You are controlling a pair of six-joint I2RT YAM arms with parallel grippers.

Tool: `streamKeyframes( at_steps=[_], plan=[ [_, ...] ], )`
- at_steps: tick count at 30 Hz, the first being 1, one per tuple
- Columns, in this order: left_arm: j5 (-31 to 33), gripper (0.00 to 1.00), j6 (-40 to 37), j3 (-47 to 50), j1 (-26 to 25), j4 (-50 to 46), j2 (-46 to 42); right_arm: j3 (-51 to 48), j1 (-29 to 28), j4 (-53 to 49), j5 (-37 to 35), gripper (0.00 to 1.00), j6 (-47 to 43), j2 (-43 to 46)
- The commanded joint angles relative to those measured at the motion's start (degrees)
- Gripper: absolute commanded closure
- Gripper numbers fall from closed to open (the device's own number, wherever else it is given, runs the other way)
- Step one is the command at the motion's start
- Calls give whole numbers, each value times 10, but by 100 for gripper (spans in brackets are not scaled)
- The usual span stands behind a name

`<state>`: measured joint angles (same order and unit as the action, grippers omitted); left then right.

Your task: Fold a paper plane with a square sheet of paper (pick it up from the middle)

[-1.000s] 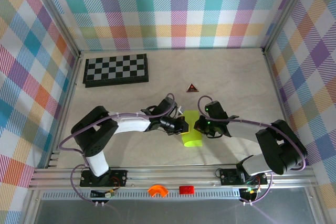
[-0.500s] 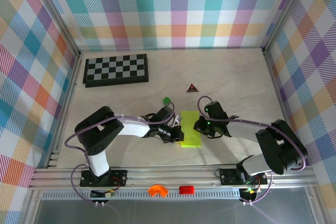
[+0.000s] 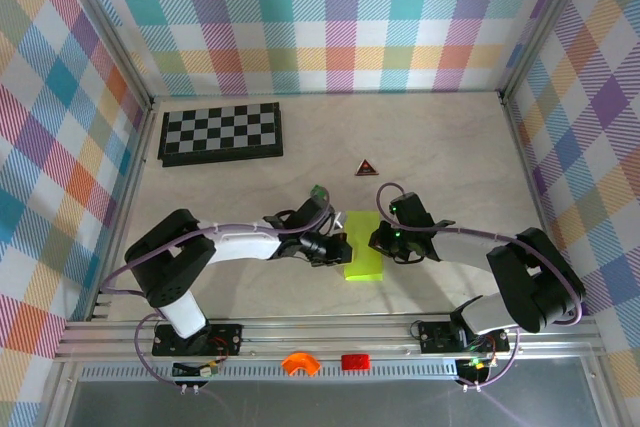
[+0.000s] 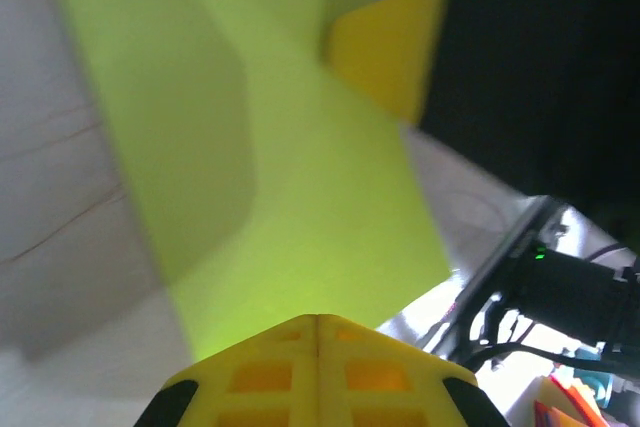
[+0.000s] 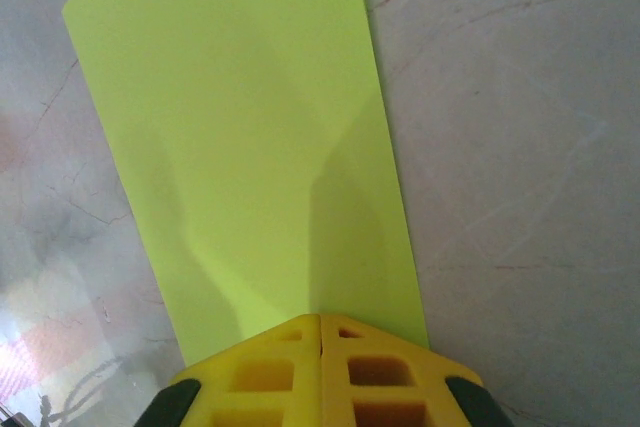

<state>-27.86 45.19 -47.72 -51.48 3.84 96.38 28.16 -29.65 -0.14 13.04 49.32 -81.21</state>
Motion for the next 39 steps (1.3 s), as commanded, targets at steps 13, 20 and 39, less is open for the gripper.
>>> streamKeyframes(
  at_steps=[13, 20, 39],
  plan=[
    [-21, 100, -15, 57, -30, 15, 58, -25, 5, -48, -44, 100, 9, -22],
    [3, 100, -34, 133, -36, -1, -2, -29, 5, -44, -45, 100, 8, -23],
    [43, 100, -57, -21, -59, -36, 38, -17, 4, -10, 32, 100, -42, -33]
  ],
)
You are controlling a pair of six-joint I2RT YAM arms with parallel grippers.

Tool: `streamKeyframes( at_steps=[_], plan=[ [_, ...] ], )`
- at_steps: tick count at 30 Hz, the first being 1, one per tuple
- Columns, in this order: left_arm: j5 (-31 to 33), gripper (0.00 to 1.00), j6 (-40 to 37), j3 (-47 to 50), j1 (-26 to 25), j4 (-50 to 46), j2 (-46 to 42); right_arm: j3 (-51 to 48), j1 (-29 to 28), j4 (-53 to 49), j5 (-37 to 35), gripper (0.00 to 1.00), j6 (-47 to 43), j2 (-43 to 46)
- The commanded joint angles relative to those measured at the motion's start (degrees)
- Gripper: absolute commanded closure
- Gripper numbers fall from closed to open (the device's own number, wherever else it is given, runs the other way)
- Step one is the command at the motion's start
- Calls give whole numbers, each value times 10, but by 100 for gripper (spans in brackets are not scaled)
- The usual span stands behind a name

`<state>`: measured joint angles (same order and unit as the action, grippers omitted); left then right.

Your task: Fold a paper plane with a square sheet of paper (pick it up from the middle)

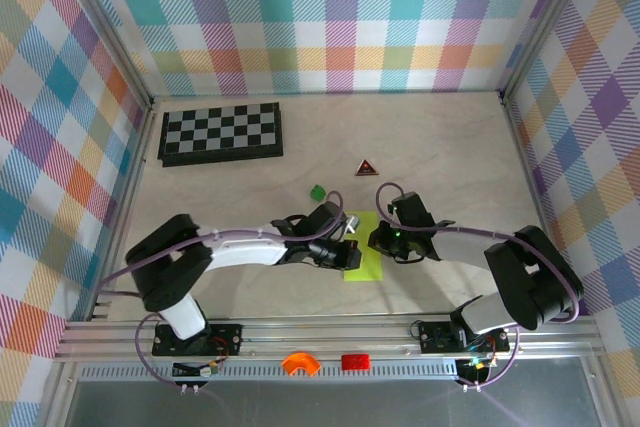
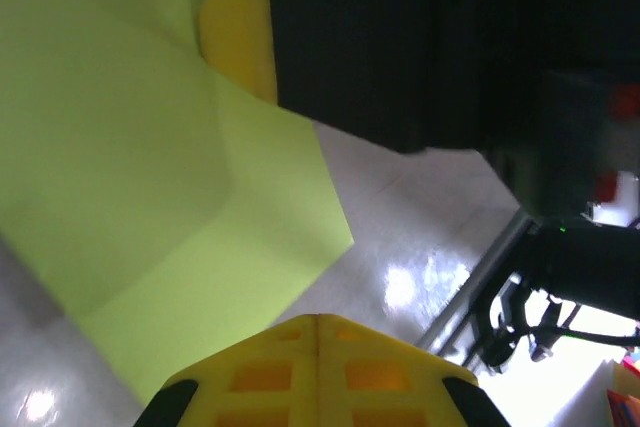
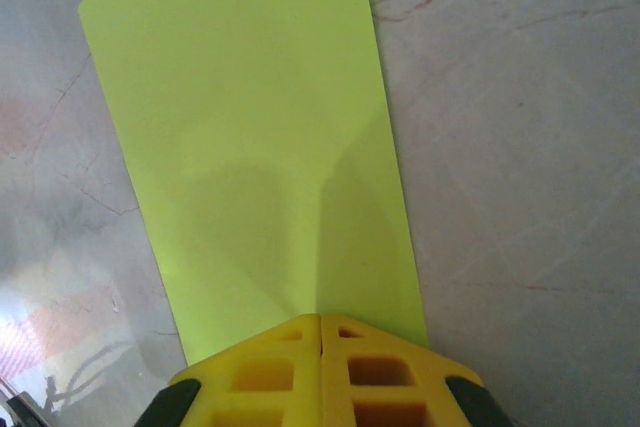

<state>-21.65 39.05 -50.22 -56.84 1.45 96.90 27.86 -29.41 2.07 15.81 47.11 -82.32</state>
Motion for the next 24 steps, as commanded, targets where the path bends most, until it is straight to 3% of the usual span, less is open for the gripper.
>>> streamKeyframes(
  at_steps=[1, 11, 19, 24],
  plan=[
    [-18, 100, 6, 10, -6, -12, 37, -14, 2, -29, 8, 100, -22, -21],
    [12, 100, 18, 138, -8, -8, -28, 3, 1, -20, 25, 100, -43, -37],
    [63, 96, -43, 169, -32, -66, -122, 18, 1, -24, 27, 100, -53, -49],
    [105, 97, -30, 194, -32, -75, -186, 40, -13, -42, 25, 100, -81, -57]
  ],
)
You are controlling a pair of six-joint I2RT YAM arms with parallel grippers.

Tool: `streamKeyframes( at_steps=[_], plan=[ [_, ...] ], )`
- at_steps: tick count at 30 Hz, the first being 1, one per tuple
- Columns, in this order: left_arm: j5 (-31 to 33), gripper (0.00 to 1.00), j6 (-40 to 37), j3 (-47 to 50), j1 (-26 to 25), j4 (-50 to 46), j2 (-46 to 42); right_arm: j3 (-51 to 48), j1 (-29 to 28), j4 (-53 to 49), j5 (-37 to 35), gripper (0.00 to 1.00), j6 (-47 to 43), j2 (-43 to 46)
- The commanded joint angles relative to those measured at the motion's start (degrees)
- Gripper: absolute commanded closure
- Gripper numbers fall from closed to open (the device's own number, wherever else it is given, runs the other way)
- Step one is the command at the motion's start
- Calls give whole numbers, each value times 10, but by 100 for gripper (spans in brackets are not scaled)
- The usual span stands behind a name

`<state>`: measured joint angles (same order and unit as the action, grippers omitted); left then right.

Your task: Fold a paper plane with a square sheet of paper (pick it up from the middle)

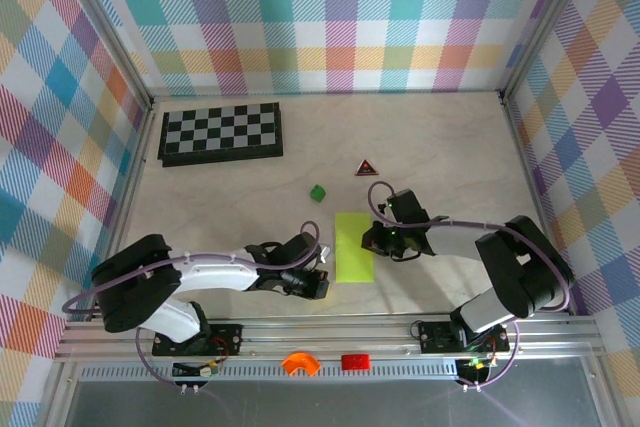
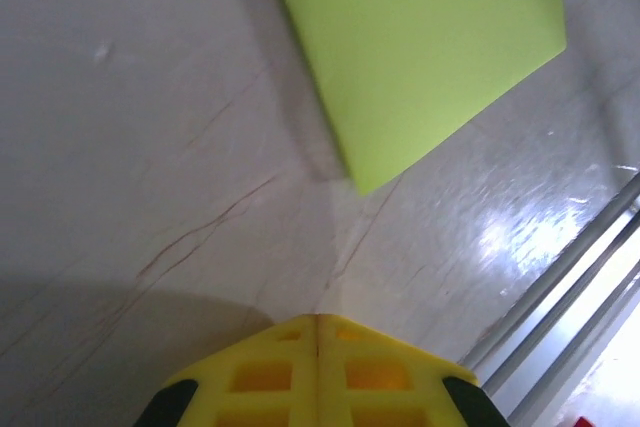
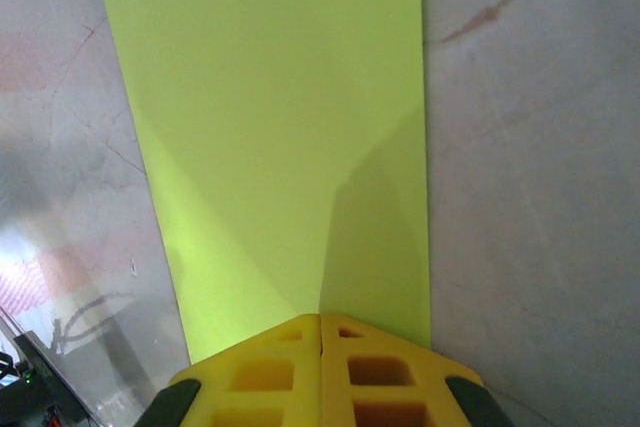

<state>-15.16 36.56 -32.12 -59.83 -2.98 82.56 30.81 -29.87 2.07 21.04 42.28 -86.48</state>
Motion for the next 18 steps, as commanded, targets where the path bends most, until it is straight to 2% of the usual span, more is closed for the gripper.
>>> streamKeyframes(
  at_steps=[1, 4, 7, 9, 11, 15, 18],
  plan=[
    [57, 97, 1, 18, 0, -32, -67, 16, -14, -48, -28, 100, -44, -14],
    [101, 97, 27, 34, 32, -43, -134, 32, -35, -60, -31, 100, -72, -11],
    [61, 97, 60, 62, 109, -20, -178, 51, -56, -59, -32, 100, -82, -19],
    [13, 98, 82, 85, 169, 15, -193, 68, -70, -48, -29, 100, -75, -35],
    [-12, 97, 91, 91, 208, 25, -194, 91, -86, -45, -29, 100, -66, -55],
    [-30, 97, 80, 71, 248, 5, -175, 145, -113, -39, -21, 100, -61, -97],
    [-35, 97, 79, 57, 256, 0, -161, 163, -124, -67, -62, 100, -55, -94]
  ],
)
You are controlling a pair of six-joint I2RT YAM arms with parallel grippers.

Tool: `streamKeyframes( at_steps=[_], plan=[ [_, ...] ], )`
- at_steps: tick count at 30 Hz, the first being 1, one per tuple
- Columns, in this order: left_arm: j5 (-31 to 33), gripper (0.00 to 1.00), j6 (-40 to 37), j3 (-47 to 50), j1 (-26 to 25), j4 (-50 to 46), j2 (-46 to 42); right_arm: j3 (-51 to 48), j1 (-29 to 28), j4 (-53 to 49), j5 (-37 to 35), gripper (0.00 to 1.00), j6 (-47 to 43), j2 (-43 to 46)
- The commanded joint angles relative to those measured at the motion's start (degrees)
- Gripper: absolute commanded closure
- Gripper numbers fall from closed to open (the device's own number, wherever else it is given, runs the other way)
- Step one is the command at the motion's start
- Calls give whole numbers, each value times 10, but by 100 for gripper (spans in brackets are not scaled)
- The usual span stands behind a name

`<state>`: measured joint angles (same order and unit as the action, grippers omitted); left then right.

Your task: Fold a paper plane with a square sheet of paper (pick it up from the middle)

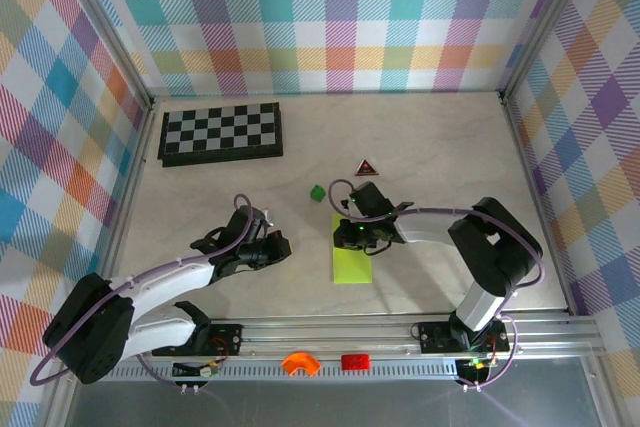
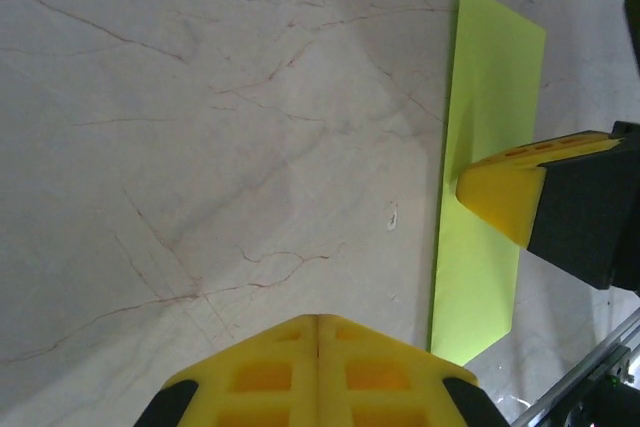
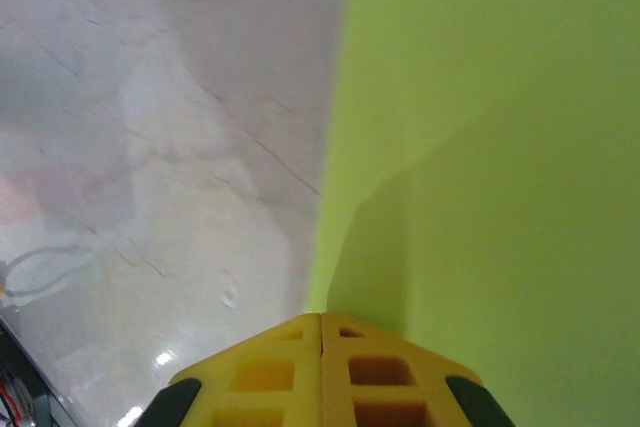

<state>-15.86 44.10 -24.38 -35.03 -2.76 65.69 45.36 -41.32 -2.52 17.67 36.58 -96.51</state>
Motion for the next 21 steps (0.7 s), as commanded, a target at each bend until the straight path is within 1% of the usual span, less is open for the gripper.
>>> streamKeyframes(
  at_steps=[1, 5, 10, 14, 18, 21],
  plan=[
    [-30, 97, 4, -22, 8, -1, 9, 3, -10, -17, -49, 100, 13, 26],
    [-30, 96, 6, -21, 9, 9, 11, -45, -3, -44, -127, 95, 42, 102],
    [-35, 96, -1, -30, 10, 14, 31, -61, 27, -93, -171, 91, 87, 112],
    [-33, 93, -2, -36, 11, 8, 34, -47, 34, -91, -139, 91, 80, 71],
    [-5, 91, 0, -31, 13, -17, 13, -31, 28, -65, -78, 93, 58, 26],
    [16, 90, 3, -24, 20, -33, -7, -16, 14, -49, -51, 93, 48, 5]
  ],
)
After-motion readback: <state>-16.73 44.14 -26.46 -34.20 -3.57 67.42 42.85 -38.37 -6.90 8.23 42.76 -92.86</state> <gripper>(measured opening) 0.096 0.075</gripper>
